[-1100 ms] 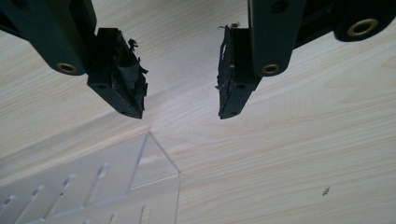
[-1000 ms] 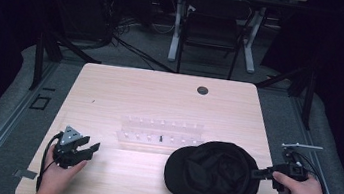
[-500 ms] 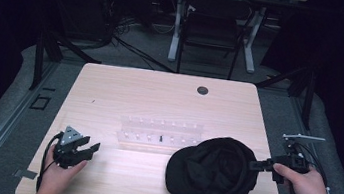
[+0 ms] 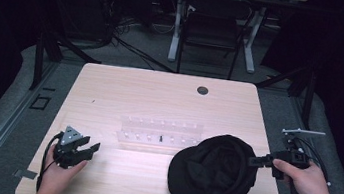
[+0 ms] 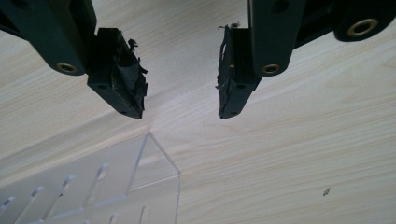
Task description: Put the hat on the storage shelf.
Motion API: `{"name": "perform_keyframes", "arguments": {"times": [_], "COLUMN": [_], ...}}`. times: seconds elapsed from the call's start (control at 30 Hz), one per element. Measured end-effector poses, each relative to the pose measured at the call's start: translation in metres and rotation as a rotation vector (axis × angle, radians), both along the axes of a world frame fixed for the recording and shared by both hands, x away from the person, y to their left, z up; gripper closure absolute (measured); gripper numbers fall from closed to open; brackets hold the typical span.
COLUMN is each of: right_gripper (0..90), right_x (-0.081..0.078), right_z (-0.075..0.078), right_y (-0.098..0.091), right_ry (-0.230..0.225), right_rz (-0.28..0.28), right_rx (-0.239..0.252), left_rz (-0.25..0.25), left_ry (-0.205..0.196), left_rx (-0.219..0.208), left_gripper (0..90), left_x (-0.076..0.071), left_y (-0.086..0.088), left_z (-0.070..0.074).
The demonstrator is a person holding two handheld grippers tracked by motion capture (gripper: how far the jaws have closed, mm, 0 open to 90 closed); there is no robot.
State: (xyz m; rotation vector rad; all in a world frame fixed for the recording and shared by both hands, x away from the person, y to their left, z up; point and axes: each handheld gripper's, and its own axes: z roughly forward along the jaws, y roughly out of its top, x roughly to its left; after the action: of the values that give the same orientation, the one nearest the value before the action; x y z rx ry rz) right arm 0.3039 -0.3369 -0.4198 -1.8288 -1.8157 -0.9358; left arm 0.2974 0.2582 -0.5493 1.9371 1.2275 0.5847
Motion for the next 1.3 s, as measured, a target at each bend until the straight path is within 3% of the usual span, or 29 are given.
{"name": "perform_keyframes", "arguments": {"times": [0.5, 0.93, 1.3], "right_gripper": [88.3, 88.3, 88.2], "right_x": [0.0, 0.003, 0.002], "right_z": [0.033, 0.06, 0.073], "right_y": [0.005, 0.014, 0.014], "right_ry": [-0.037, -0.069, -0.103], "right_rz": [0.009, 0.036, 0.016], "right_rx": [-0.025, 0.048, 0.099], "left_rz": [0.0, -0.001, -0.013], "left_ry": [0.0, -0.001, 0.004], "left_rx": [0.0, -0.001, -0.001], "left_gripper": [51.3, 51.3, 48.9], "left_x": [0.0, 0.0, 0.0], "left_y": [0.0, 0.0, -0.001], "left_z": [0.0, 0.0, -0.001]}}
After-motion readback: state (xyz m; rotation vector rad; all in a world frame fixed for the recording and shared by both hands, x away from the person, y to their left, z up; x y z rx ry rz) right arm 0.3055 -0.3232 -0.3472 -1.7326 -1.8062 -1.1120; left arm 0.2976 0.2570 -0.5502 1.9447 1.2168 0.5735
